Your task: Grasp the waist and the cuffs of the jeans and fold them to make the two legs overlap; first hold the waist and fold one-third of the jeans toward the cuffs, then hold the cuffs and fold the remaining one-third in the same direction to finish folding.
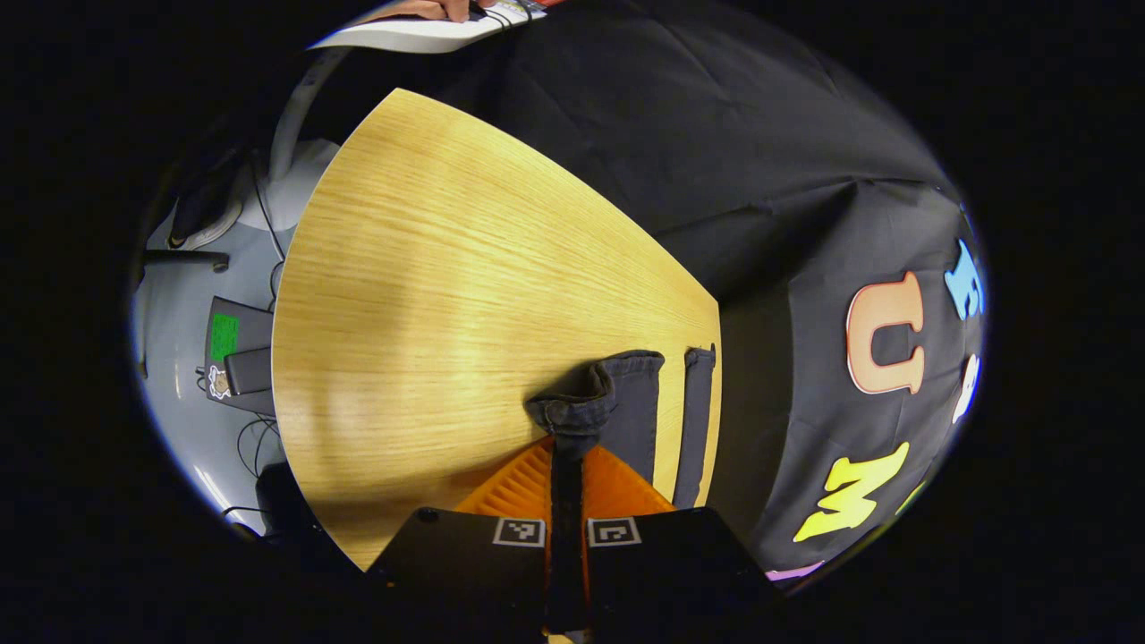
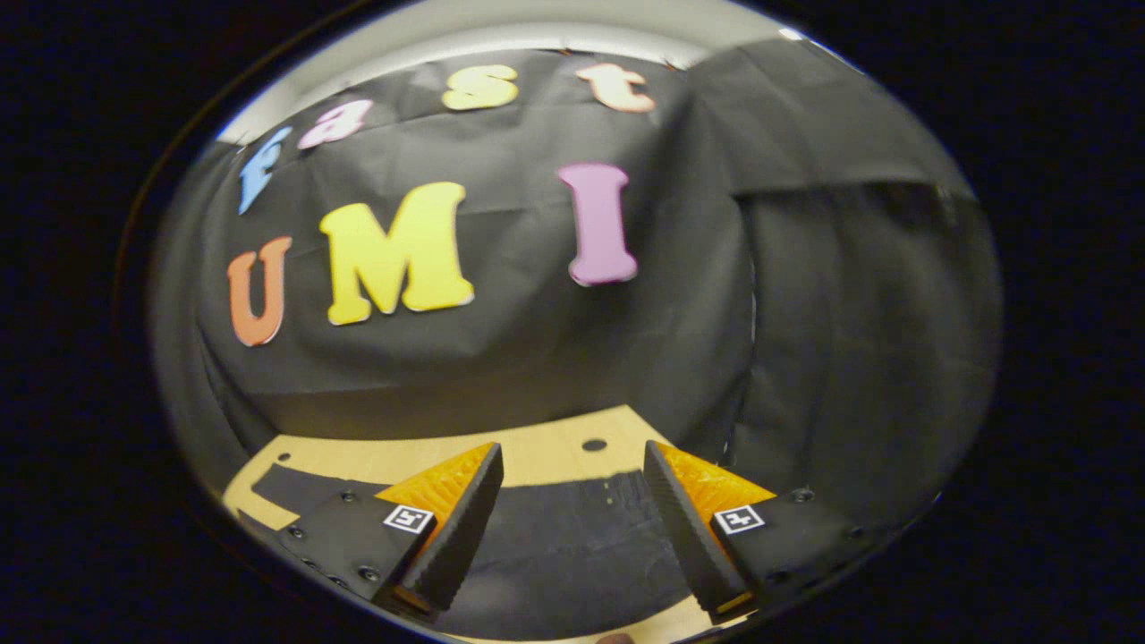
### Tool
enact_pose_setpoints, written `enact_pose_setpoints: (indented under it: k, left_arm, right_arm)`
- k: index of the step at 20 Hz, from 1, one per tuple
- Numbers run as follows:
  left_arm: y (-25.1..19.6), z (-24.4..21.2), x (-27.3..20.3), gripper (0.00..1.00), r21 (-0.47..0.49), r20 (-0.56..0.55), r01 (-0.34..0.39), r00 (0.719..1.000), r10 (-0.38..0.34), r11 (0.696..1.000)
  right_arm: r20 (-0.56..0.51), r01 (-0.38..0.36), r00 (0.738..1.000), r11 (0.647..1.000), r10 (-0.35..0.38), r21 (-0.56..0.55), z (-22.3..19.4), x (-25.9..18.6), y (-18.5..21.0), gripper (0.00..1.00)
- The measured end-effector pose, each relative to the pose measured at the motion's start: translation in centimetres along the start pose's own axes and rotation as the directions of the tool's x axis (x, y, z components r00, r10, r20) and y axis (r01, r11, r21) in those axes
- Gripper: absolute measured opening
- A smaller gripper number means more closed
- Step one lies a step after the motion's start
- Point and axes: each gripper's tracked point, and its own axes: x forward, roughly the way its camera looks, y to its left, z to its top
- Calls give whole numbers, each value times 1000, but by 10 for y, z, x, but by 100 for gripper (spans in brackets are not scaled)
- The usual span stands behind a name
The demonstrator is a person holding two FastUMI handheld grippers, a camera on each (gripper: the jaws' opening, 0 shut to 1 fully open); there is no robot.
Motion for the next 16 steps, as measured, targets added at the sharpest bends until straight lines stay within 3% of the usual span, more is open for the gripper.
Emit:
enact_pose_setpoints:
  k: [2,4,6,7,9,11,12,13,14,16]
  left_arm:
    - [0,1,1,4,-11,-2,7,1000,-7,1000]
    - [1,1,0,4,0,2,7,1000,-7,1000]
    - [0,1,1,4,-9,3,10,1000,-10,1000]
    - [-1,0,1,4,-17,3,12,1000,-12,1000]
    - [-3,1,2,4,-26,3,14,1000,-14,1000]
    - [-2,1,2,4,-27,4,8,1000,-8,1000]
    - [-2,1,2,4,-30,5,5,1000,-5,1000]
    - [-2,1,2,4,-35,5,5,1000,-4,999]
    - [-2,1,2,4,-43,6,3,1000,-3,999]
    - [-3,1,2,4,-51,10,-1,1000,2,999]
  right_arm:
    - [-196,119,978,969,-76,216,-35,6,-61,98]
    - [-348,248,931,888,-109,386,-68,13,-105,98]
    - [-464,341,881,802,-91,490,-105,22,-123,98]
    - [-521,376,850,782,-77,498,-130,26,-125,98]
    - [-575,403,816,770,-57,495,-147,35,-124,98]
    - [-590,404,807,751,-23,523,-150,44,-119,92]
    - [-601,406,799,744,-8,531,-160,48,-118,98]
    - [-613,406,790,747,3,526,-167,51,-116,92]
    - [-624,400,782,759,11,514,-173,51,-112,92]
    - [-608,368,794,784,14,499,-170,56,-108,95]
